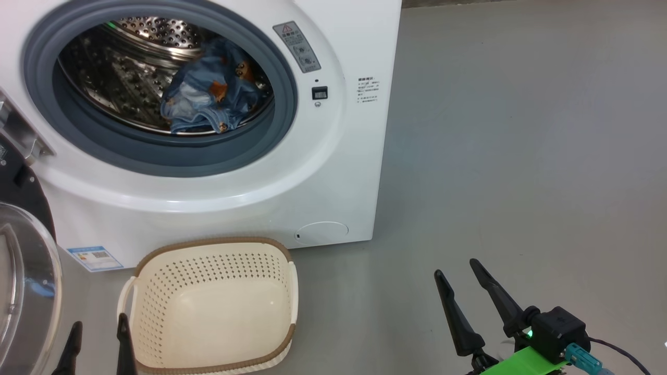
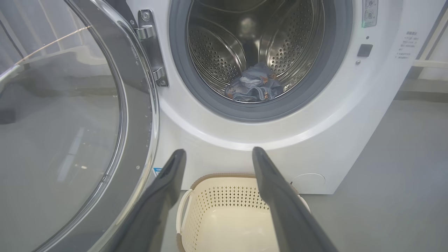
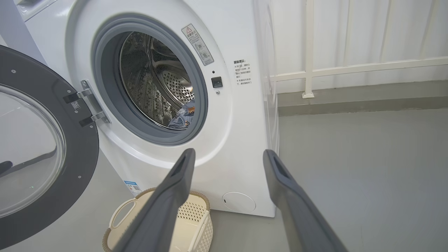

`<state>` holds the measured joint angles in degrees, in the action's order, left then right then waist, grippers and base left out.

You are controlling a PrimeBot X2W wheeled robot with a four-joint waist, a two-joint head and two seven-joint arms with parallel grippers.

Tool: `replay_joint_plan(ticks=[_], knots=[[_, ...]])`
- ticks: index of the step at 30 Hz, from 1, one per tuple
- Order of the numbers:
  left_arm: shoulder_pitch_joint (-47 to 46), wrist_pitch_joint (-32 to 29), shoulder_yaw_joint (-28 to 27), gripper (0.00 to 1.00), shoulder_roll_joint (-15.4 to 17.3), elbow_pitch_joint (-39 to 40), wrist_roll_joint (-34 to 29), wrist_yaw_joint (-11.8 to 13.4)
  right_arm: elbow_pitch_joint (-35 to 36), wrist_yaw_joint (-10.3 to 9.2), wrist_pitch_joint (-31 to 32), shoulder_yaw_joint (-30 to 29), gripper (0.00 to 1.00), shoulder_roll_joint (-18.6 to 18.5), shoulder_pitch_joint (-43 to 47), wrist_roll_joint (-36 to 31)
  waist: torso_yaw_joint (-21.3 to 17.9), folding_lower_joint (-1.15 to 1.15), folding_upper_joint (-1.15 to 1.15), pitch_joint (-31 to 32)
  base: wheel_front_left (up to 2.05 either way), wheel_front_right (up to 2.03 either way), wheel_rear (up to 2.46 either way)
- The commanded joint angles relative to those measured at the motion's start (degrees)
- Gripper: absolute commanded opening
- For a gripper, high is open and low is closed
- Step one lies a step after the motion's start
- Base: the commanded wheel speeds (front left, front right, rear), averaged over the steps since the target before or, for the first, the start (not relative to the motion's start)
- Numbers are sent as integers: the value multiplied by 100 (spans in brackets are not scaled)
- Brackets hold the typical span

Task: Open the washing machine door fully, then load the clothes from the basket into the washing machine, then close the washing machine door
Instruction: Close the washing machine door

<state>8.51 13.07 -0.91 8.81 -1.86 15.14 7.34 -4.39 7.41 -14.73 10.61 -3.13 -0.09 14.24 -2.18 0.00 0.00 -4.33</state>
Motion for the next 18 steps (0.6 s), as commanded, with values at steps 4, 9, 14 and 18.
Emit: replay_joint_plan(ticks=[4, 9, 14, 18], knots=[[-131, 62, -187, 100, 158, 96, 19, 57, 94, 8, -27, 149, 100, 25, -158, -26, -1, 0, 0, 9, 0, 0, 0], [-129, 71, -173, 100, 174, 88, 21, 70, 21, 8, -27, 77, 100, 25, -151, -161, -12, 0, 0, 23, 0, 0, 0], [-129, 73, -158, 100, 186, 79, 32, 87, -26, 8, -27, -13, 100, 25, -135, -207, -19, 0, 0, 21, 0, 0, 0], [-138, 77, -144, 100, 194, 82, 33, 103, -51, 8, -27, -85, 100, 25, -130, -220, -18, 0, 0, 12, 0, 0, 0]])
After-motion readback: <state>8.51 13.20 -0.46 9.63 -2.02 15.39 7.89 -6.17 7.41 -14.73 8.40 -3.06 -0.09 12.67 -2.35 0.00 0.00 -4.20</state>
